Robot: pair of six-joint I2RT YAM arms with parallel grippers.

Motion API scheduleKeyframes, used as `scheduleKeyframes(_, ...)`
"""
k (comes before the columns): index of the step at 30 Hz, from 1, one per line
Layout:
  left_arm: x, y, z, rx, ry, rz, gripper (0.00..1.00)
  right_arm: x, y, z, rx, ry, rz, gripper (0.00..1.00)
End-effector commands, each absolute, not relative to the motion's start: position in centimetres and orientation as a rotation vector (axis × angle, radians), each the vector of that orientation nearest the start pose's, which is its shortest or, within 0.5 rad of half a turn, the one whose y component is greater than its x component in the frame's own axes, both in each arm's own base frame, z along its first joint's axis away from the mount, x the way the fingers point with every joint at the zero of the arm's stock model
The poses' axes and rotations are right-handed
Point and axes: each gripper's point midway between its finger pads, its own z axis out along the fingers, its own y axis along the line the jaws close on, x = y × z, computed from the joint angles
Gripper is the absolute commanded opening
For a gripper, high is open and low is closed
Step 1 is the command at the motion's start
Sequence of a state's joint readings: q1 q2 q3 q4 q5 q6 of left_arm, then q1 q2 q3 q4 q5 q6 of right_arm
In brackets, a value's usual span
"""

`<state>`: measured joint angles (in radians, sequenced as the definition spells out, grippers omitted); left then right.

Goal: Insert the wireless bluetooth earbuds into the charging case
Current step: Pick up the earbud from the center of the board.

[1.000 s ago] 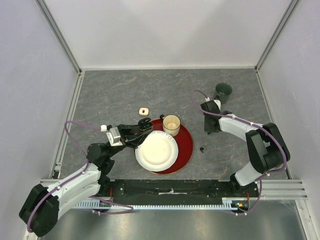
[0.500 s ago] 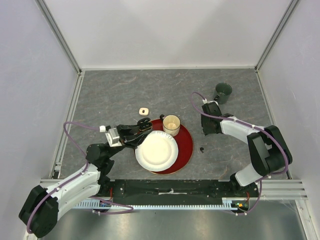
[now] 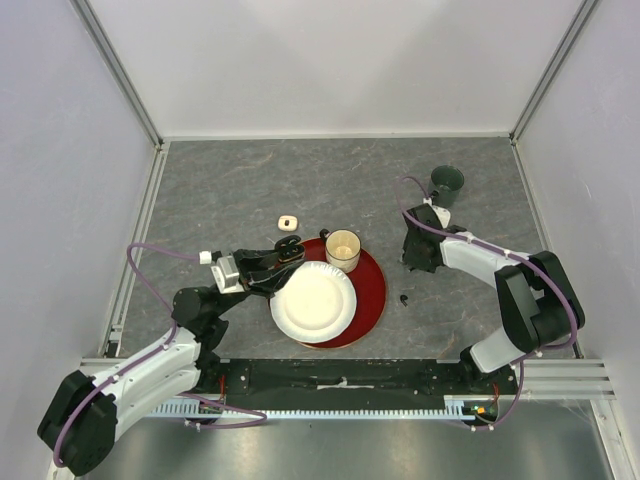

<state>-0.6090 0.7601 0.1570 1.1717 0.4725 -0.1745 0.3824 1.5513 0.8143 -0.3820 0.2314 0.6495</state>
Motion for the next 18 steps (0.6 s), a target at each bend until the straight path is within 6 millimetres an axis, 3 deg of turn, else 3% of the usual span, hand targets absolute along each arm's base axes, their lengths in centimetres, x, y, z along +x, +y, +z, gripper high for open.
scheduleKeyframes(1,17.94,-22.77,30.37,0.654,0.861,-0.907,0.02,29.55,9.46,2.10,0.672,2.550,-0.031,0.53)
scheduleKeyframes(8,18.02,-22.76,30.20,0.652,0.866,-0.906,0.02,29.01,8.71,1.88,0.779,2.503,-0.062,0.41)
scheduleKeyframes(18,17.95,-22.79,30.31,0.653,0.865,-0.910,0.02,29.34,9.23,1.34,0.735,2.541,-0.061,0.34)
